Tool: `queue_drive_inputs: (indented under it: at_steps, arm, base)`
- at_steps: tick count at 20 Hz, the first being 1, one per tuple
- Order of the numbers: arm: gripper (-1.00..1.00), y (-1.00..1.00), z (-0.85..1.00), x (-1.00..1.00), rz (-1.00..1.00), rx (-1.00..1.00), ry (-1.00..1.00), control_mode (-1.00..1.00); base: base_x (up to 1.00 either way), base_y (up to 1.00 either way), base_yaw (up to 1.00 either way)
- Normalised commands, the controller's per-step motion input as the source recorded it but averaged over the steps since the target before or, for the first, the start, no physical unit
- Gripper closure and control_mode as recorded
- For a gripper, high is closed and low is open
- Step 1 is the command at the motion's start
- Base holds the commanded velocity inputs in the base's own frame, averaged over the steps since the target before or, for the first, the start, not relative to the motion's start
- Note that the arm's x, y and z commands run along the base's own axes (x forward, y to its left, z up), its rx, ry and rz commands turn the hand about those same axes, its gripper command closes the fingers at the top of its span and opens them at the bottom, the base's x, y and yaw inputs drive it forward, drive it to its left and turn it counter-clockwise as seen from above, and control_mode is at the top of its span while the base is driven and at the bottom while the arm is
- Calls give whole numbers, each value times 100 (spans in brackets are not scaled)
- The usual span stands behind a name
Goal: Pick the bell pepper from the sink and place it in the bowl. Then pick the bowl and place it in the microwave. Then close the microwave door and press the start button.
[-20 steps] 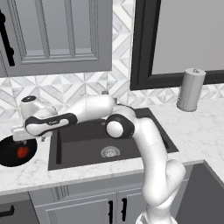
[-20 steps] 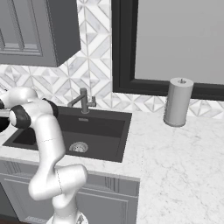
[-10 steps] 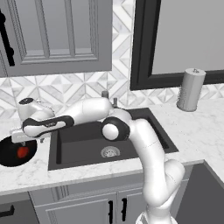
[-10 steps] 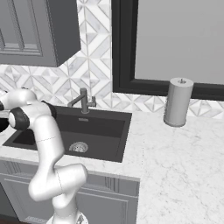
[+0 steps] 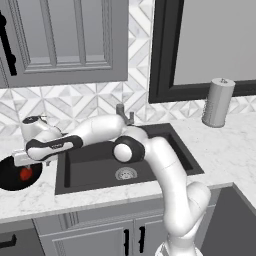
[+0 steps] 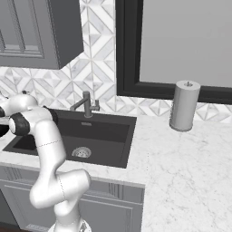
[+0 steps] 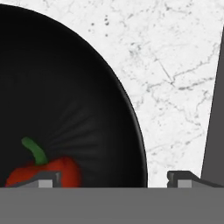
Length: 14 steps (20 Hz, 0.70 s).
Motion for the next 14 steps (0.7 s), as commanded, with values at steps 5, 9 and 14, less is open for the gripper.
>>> queue_drive_inputs:
  at_steps: [5, 9, 14]
  arm:
    - [-100, 0, -20, 18, 0, 0, 0, -100]
    - [-100, -17, -23, 10, 1, 3, 0, -100]
    - [-100, -13, -29, 0, 1, 2, 0, -100]
  base:
    - [0, 0, 0]
    - [0, 0, 0]
    - [0, 0, 0]
